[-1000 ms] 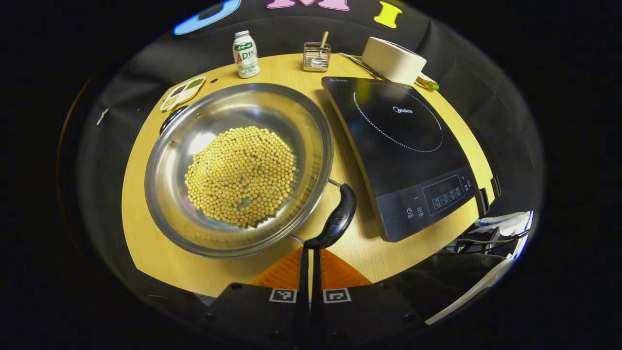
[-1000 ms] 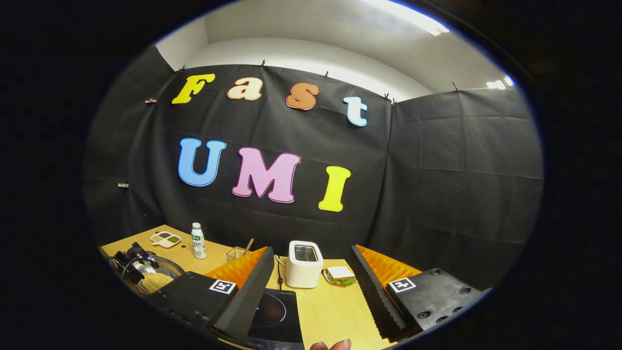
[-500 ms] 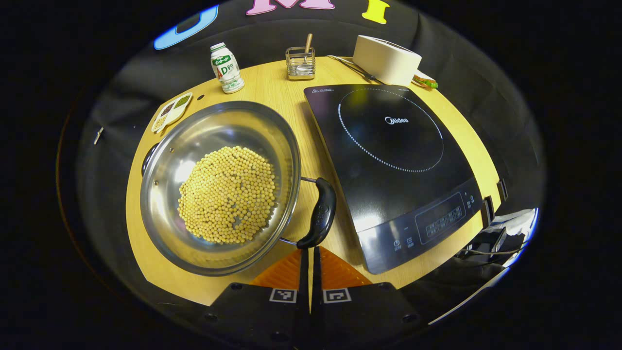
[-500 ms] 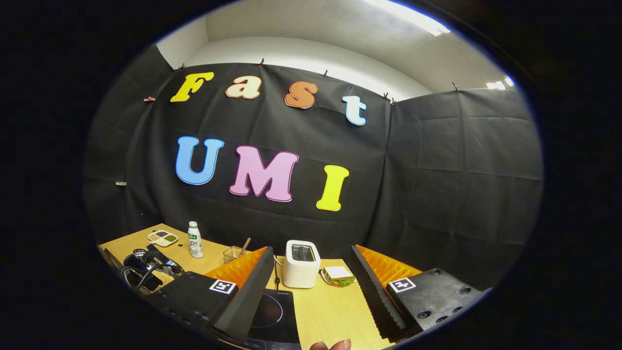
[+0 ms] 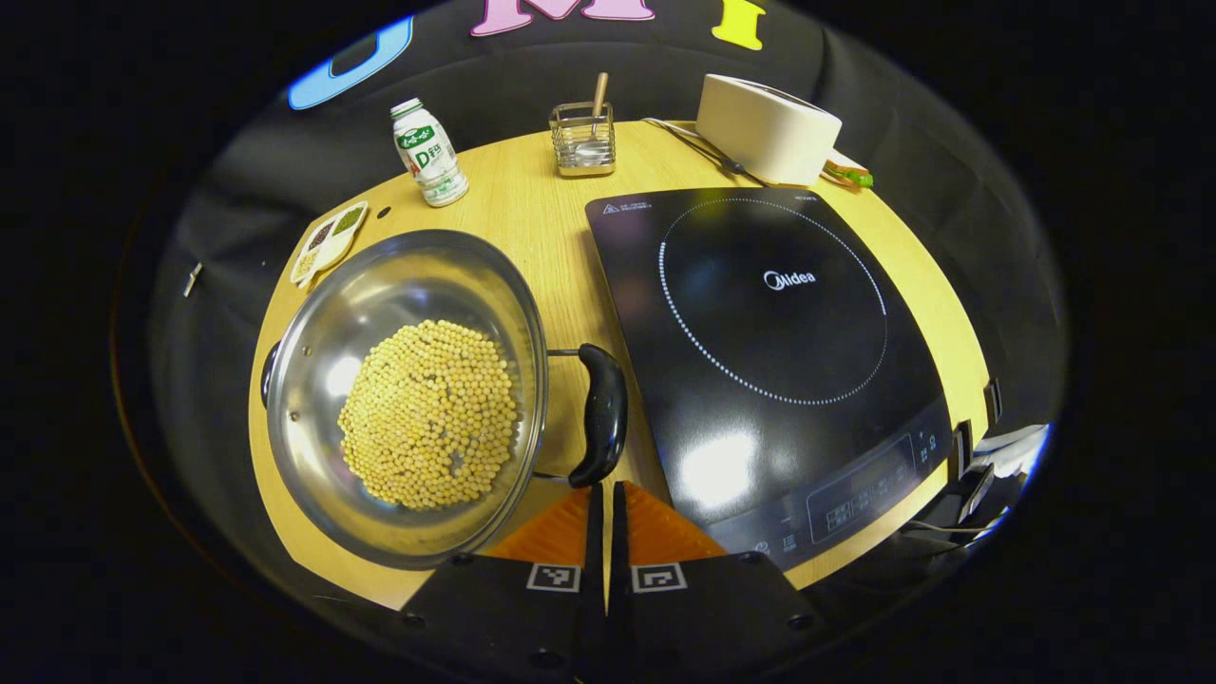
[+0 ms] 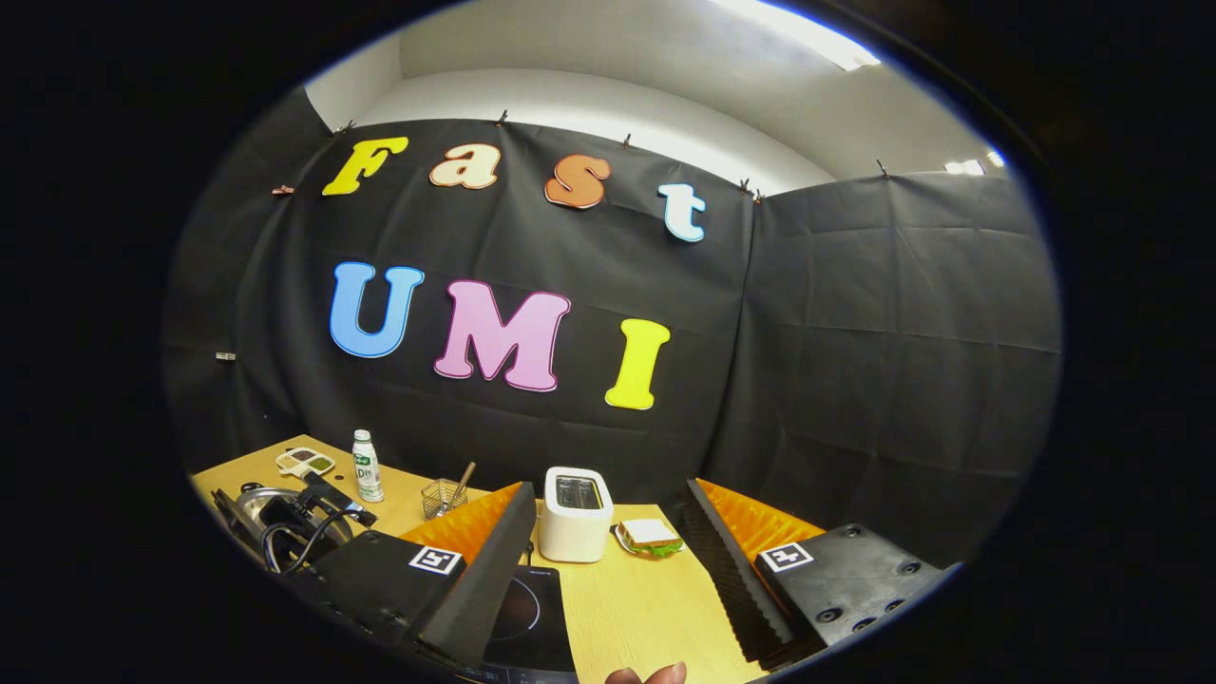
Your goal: First push the handle of the pot to place it horizontally, then grasp the pot with both hands and set it on the induction cooktop.
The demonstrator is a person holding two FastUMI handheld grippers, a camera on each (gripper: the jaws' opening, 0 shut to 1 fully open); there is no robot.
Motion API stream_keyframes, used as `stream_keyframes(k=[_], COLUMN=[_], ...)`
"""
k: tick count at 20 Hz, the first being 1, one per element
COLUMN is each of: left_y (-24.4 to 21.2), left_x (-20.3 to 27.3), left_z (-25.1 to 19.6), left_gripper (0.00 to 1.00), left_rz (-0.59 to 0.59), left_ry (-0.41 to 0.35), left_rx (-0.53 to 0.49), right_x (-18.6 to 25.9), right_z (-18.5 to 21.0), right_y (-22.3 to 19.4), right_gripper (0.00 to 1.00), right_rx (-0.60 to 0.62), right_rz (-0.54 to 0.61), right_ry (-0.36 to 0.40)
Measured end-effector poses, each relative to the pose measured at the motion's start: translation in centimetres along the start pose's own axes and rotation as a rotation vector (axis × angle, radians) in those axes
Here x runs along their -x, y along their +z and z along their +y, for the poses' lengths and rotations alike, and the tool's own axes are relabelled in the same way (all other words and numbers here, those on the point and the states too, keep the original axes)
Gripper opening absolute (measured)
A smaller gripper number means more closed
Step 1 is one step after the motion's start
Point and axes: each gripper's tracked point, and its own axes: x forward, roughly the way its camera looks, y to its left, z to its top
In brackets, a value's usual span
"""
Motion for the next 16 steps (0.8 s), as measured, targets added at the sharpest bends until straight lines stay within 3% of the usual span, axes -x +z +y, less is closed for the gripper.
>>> stream_keyframes(k=[16], left_y=[4.8], left_x=[-1.9], left_z=[0.2], left_gripper=[0.05], left_rz=[-0.054], left_ry=[0.018], left_rx=[0.022], right_x=[-1.4], right_z=[-0.5], right_y=[-0.8], right_gripper=[0.98], right_rx=[0.023], right_rz=[0.018], right_ry=[-0.041])
